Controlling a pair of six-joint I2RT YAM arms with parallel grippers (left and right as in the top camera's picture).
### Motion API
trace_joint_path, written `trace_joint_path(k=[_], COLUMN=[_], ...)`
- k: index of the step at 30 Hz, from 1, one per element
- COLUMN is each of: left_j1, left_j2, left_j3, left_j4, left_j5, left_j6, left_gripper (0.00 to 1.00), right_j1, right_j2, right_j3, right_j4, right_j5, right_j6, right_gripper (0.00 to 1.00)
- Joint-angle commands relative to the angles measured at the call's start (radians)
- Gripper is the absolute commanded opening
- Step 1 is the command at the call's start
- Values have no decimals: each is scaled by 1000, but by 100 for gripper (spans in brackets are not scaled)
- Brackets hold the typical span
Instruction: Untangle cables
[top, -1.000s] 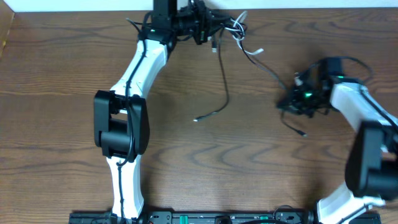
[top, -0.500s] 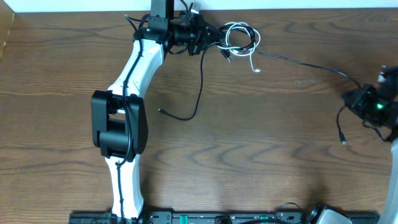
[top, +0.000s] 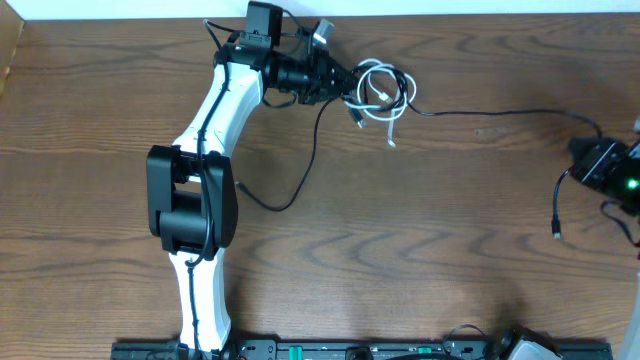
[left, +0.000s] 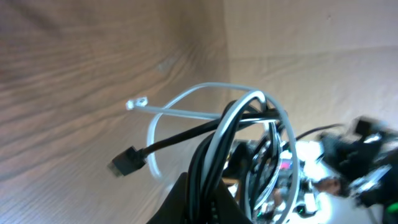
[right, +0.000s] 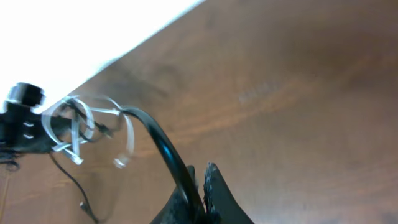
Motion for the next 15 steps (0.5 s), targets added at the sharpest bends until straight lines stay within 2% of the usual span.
trace_joint_path(k=[1,6,11,12,14,15], left_j1=[6,-22,-65,-72,-85,-90], left_j2=[-29,-29,-29,-29,-30,-30], left_j3=[7,7,7,7,9,11], left_j4=[-117,-287,-330,-330,-329,-330], left_j5=[-54,-176,-328,-332,-331,-331], left_j6=[312,476,504,504,503,495], left_gripper=[7,7,7,7,7,7], right_j1=[-10,-10,-8,-6,-3,0], right_j2=[-19,-18,47,62,95,109], right_j3=[114,169,169,169,169,169], right_j4=[14,64,51,41,15,4], right_j5=[-124,-116,-58,-67,-86,-96], right_j6=[-114,-116,-119,-130,-143,-143], right_gripper=[1,1,2,5,24,37])
